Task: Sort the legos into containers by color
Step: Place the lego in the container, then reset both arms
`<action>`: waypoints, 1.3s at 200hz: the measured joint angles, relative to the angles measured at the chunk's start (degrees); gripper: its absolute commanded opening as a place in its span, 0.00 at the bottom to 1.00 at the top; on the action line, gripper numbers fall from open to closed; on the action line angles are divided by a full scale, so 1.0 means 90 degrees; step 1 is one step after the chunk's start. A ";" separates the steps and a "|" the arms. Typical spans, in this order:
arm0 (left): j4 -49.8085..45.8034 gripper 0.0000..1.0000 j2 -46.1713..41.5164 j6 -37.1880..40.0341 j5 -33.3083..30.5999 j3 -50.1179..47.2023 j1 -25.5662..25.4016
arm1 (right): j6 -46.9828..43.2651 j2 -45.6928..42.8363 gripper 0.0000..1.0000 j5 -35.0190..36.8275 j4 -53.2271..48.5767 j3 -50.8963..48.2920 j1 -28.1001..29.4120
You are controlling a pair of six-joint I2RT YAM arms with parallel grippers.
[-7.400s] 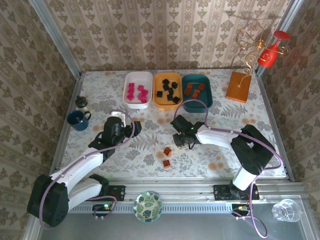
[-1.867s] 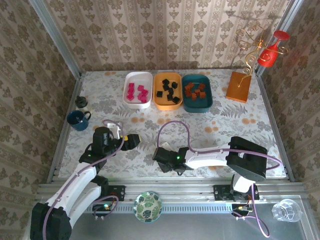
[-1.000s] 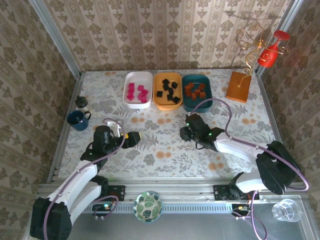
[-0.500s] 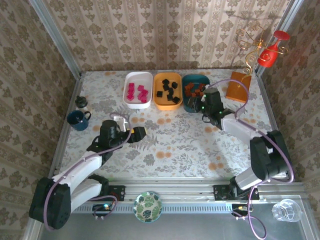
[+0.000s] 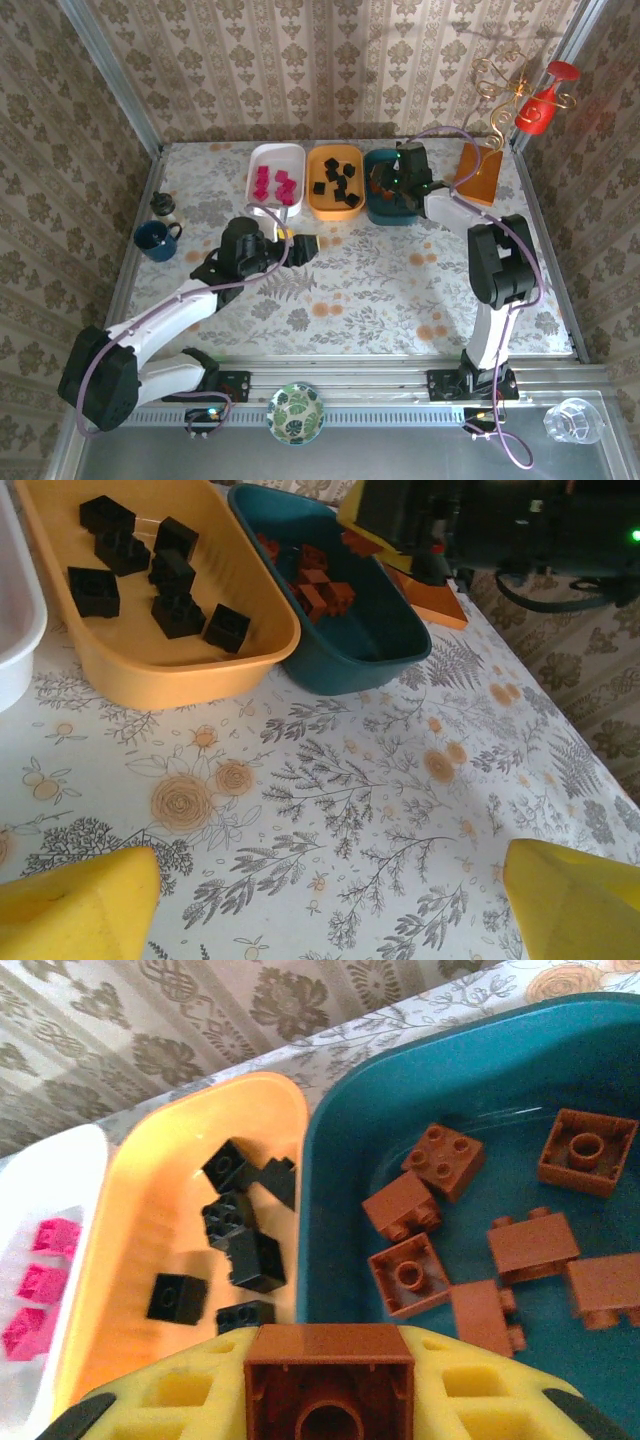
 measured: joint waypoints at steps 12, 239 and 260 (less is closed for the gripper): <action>-0.0012 0.90 0.0034 0.0049 -0.0102 0.0075 -0.0090 | -0.0107 0.0197 0.28 0.0068 -0.0078 0.0177 -0.0066; -0.0658 0.98 -0.1530 0.0389 -0.2011 -0.0969 0.1149 | -0.1154 -0.2732 0.98 -0.0095 -0.0549 -0.1741 -0.0282; -0.0461 1.00 -0.1734 0.0440 -0.2314 -0.1229 0.1717 | -0.1401 -0.3823 1.00 0.0595 -0.0491 -0.2800 -0.0291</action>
